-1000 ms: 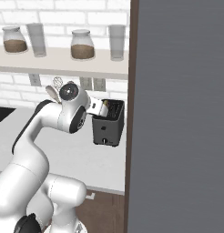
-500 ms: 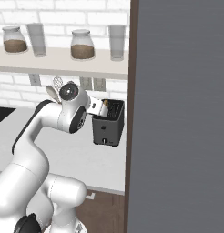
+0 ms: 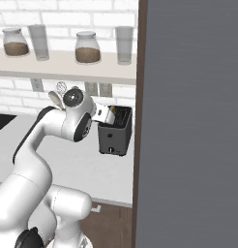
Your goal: Start the toaster. Once the lever pops up, take the bread to the plate on the dining counter.
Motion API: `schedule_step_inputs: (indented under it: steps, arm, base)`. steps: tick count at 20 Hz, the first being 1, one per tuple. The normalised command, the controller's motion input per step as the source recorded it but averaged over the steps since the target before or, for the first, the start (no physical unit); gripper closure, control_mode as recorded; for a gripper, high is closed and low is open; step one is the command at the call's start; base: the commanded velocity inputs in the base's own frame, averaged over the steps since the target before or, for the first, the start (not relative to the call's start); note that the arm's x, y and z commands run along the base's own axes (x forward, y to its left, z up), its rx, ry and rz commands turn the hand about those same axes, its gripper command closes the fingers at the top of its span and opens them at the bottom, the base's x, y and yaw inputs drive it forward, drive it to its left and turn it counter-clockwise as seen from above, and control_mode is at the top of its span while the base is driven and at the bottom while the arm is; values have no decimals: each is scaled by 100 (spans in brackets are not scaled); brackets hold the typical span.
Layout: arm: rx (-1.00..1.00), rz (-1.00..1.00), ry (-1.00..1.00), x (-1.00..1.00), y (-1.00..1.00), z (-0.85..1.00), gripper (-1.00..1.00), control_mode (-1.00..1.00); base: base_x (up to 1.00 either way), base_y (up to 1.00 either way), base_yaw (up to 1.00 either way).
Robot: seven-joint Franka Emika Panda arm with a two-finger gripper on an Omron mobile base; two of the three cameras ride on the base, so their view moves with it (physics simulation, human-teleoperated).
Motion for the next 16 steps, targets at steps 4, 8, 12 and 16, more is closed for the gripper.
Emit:
schedule_step_inputs:
  steps: [4,8,12,16]
  arm:
    - [0,0,0,0,0,0,-100,-100]
    - [-5,0,-2,0,0,-6,-100,-100]
    - [-12,0,-7,5,1,-1,-100,-100]
    - [-7,0,0,15,0,-17,-100,-100]
  base:
    - [0,0,0]
    - [0,0,0]
    - [0,0,0]
    - [0,0,0]
